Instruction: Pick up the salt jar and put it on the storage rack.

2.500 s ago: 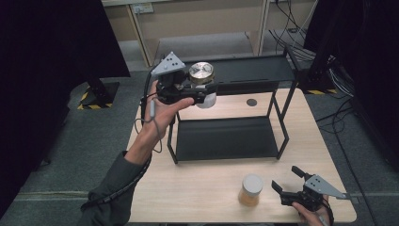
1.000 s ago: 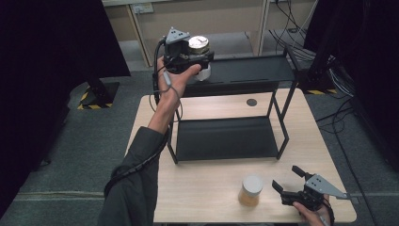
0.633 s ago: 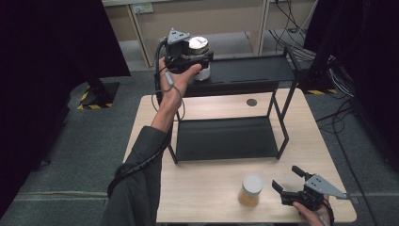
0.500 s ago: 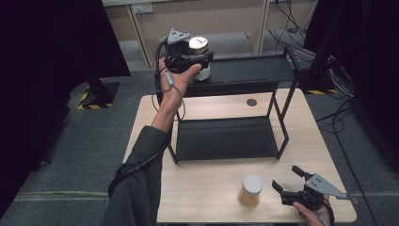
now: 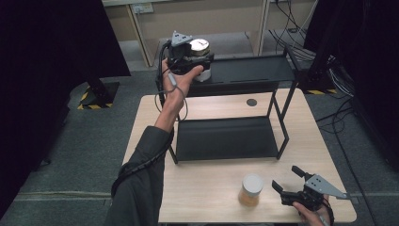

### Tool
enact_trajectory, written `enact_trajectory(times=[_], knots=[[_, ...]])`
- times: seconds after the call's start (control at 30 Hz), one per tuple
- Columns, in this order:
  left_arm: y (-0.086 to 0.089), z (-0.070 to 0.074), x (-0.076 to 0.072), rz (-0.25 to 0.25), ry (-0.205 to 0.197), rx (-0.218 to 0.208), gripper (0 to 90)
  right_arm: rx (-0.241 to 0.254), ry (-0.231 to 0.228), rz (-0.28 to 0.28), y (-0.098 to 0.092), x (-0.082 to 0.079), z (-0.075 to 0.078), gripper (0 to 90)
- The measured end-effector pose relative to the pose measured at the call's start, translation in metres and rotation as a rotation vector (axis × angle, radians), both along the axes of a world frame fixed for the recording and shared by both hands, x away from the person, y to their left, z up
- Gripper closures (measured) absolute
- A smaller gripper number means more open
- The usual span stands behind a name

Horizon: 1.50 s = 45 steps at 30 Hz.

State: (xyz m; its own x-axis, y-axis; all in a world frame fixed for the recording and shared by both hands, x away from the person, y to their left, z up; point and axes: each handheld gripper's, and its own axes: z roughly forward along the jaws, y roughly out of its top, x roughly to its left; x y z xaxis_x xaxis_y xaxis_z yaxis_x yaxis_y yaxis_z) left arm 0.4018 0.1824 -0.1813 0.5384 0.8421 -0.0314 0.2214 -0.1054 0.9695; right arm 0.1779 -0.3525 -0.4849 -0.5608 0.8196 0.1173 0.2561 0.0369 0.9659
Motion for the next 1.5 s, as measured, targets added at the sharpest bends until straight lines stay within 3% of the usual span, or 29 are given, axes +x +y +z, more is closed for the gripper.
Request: enact_trajectory(times=[0.2,0.23,0.43,0.9,1.27,1.5], knots=[[0.0,-0.004,-0.001,0.009,0.003,-0.029,26.2,0.002,0.0,0.0,0.0,0.0,0.0,0.5],[0.0,-0.004,-0.001,0.01,0.006,-0.037,20.0,0.006,0.001,0.0,-0.001,0.0,0.0,0.5],[0.0,-0.001,-0.005,0.03,0.002,-0.046,4.7,0.007,0.001,-0.001,-0.001,0.0,0.0,0.5],[0.004,0.011,-0.017,0.005,0.032,-0.057,1.5,0.011,0.0,-0.007,-0.001,-0.001,0.0,0.5],[0.012,0.01,-0.032,-0.033,0.028,-0.048,1.6,0.008,0.0,-0.009,-0.001,-0.001,0.0,0.5],[0.014,0.001,-0.045,-0.056,0.015,-0.061,1.7,0.012,0.002,-0.01,-0.002,-0.001,0.0,0.5]])
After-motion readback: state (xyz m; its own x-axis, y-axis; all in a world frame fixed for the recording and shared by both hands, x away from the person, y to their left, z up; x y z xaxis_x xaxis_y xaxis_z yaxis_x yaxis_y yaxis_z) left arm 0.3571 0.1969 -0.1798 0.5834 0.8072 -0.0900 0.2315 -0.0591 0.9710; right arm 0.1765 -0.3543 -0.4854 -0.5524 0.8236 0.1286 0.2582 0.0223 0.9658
